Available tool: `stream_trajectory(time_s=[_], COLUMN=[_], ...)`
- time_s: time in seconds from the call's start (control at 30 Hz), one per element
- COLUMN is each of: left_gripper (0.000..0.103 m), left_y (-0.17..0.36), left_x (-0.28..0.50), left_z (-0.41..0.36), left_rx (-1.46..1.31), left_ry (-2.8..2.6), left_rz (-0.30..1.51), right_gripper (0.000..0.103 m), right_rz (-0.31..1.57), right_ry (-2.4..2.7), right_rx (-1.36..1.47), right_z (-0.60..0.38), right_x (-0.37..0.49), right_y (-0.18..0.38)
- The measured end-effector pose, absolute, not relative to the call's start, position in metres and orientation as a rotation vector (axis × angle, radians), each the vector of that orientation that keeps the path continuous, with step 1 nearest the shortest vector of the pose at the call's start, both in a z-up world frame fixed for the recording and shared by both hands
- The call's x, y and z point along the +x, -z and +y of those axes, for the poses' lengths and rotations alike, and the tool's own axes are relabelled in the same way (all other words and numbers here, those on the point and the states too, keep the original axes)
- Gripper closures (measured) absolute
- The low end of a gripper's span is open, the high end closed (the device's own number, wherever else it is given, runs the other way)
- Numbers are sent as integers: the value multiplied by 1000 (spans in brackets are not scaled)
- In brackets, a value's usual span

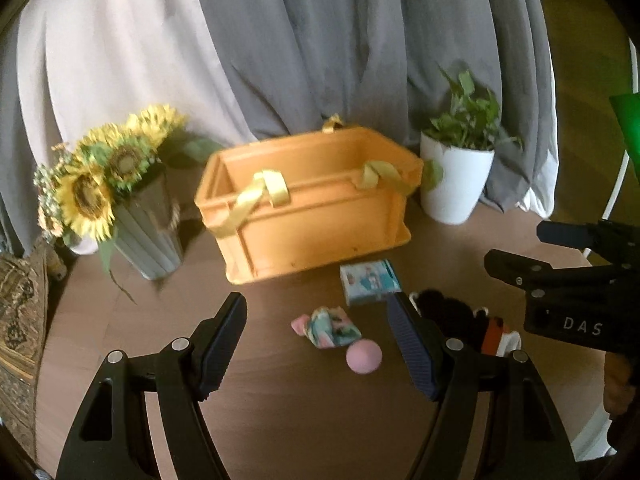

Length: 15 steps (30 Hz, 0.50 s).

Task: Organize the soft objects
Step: 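Withdraw both tools from the crate toward the remaining toys on the table, then grasp the pink ball with the left tool while the right tool grasps the Mickey plush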

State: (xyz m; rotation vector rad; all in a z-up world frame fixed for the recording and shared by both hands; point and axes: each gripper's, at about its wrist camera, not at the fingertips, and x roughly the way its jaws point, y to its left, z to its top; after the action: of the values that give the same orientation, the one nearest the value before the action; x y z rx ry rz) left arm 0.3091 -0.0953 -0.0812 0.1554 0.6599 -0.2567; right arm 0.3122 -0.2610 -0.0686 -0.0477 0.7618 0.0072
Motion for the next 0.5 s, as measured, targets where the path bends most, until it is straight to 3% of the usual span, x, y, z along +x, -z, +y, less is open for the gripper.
stream_trajectory(time_s=[0.5], left_gripper=[31], left_y=[118], left_x=[314], left_z=[-106], left_rx=[171], left_ry=[320], left_rz=[797], right_gripper=[26], right_rz=[933], right_ry=[-78], right_rx=[-30], right_z=[-262], right_x=[322], right_y=[113])
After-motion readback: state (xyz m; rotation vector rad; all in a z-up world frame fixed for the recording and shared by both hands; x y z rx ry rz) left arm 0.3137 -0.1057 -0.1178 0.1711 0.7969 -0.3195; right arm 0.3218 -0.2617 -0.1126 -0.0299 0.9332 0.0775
